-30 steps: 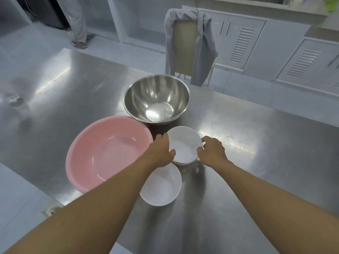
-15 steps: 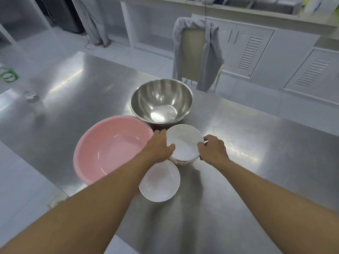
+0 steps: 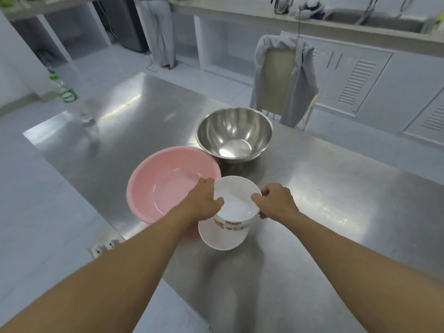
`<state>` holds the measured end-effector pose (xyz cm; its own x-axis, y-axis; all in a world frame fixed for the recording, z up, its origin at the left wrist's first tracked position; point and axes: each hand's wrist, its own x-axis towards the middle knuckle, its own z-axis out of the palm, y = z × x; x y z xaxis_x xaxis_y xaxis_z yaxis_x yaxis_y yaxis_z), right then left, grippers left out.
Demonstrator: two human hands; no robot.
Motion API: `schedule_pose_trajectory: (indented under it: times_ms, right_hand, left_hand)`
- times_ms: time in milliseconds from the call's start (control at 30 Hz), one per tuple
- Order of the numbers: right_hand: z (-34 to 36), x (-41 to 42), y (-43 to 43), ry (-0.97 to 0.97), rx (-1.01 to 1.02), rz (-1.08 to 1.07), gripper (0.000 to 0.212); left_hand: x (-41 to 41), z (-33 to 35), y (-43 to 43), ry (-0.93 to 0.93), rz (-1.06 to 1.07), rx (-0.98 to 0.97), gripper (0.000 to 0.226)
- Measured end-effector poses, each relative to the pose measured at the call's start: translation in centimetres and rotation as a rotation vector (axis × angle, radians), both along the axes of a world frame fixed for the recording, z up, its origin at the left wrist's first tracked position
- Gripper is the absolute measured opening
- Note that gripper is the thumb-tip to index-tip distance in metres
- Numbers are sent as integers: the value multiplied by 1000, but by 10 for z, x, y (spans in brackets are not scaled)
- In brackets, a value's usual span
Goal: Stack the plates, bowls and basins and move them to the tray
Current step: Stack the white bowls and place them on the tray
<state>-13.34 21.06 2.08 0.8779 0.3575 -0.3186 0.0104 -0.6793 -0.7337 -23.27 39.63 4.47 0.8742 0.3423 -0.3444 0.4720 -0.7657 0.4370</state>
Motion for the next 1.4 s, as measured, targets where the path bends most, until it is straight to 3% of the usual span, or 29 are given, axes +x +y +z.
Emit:
schedule_pose_trajectory:
  times_ms: [467, 633, 800, 1267, 1400]
  right_hand:
    - [-26, -18, -5, 62, -174, 89, 13]
    - [-31, -14, -15, 167, -154, 126, 30]
    - [-34, -18, -23, 155, -138, 196, 38]
    - [-14, -19, -123, 194, -35, -177, 36]
    - [-2, -27, -162, 160, -27, -323, 40]
  left_hand:
    - [-19, -28, -10, 159, -19, -4, 55]
    - [-9, -34, -22, 172, -15, -60, 64]
    - [-3, -40, -28, 221, -26, -29, 75]
    - [47, -26, -107, 24, -357, -153, 59]
    - [64, -15, -140, 25, -470, -172, 70]
